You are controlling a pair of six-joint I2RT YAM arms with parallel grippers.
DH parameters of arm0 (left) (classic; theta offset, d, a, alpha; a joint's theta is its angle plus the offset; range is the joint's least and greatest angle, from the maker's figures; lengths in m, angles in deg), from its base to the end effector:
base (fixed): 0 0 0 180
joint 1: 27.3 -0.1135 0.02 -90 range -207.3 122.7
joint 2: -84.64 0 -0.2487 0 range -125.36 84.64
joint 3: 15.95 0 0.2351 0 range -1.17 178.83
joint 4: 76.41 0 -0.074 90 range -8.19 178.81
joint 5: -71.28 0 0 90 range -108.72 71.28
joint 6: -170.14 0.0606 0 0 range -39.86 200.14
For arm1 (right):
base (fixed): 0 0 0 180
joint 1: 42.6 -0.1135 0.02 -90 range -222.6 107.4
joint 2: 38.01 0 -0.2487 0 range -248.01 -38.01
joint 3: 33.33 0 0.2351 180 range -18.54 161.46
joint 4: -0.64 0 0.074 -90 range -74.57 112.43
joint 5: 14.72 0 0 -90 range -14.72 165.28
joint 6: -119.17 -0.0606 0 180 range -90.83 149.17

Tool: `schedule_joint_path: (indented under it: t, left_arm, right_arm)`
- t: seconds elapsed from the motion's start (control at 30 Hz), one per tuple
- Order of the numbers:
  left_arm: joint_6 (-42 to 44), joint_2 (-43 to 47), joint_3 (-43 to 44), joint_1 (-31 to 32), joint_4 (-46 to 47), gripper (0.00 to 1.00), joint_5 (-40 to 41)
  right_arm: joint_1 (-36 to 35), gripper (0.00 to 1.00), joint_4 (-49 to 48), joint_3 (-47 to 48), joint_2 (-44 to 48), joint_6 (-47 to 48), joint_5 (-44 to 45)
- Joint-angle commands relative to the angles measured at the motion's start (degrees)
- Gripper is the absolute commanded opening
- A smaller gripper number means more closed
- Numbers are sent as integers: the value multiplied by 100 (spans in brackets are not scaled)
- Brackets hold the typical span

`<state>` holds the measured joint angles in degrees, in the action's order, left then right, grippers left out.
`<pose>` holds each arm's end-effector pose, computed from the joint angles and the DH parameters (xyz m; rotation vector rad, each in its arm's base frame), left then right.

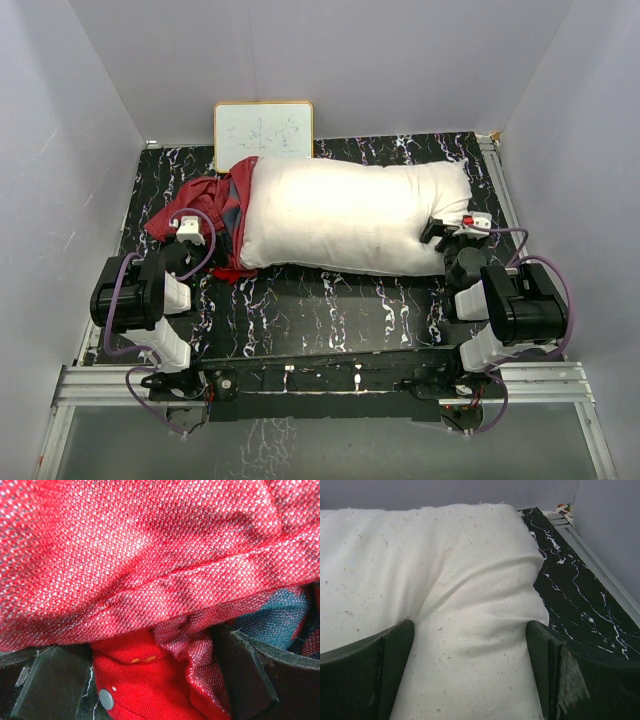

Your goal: Remove the pillowcase from the pillow

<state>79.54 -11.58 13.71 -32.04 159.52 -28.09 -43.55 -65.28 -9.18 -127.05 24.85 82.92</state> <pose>0.2718 0.0126 0.1204 0.0374 1.7543 -0.0909 0.2497 -0.0039 0.1517 0.1509 1.5457 -0.0308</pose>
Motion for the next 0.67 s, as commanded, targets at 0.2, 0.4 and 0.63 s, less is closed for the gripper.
schedule_joint_path:
  t: [0.2, 0.4, 0.63]
  left_arm:
    - [52, 2, -17, 32, 261, 97, 31]
    - [60, 24, -6, 29, 192, 97, 36]
    - [70, 8, 21, 28, 163, 97, 53]
  right_arm:
    - [-160, 99, 880, 266, -186, 267, -110]
    - [-160, 98, 881, 268, -192, 269, -116]
    - [-160, 98, 881, 268, -189, 265, -118]
